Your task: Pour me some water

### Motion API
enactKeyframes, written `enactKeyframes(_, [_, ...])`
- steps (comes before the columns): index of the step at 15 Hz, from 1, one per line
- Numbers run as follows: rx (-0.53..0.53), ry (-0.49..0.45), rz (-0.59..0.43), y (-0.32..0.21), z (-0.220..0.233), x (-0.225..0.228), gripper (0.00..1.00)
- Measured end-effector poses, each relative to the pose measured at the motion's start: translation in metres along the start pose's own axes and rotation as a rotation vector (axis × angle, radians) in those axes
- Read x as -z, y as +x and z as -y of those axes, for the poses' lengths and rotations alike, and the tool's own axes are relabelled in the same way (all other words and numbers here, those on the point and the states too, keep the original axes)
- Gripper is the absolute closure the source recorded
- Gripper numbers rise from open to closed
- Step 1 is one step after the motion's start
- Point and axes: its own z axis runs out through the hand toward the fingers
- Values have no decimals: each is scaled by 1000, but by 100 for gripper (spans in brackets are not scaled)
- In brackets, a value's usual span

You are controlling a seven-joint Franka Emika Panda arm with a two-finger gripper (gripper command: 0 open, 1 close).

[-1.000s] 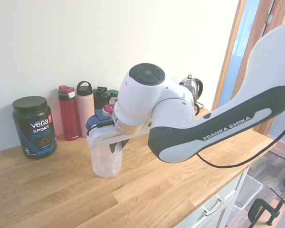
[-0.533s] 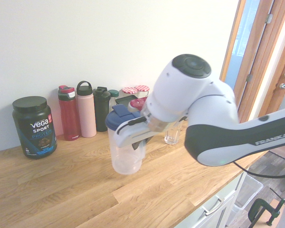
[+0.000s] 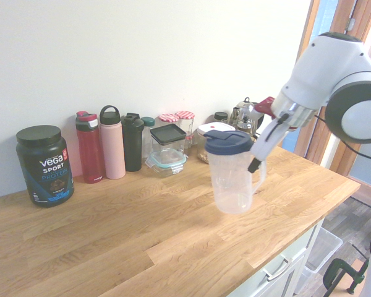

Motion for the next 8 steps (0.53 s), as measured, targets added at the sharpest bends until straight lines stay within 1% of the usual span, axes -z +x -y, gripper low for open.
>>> enactKeyframes(1, [30,22,16,5,-16,6,100])
enactKeyframes(3, [55,40,29,16,-48,12,100])
enactKeyframes(5, [61,11,34,33,-85,12,100])
enactKeyframes(8, [122,-65,18,68,-130,5,100])
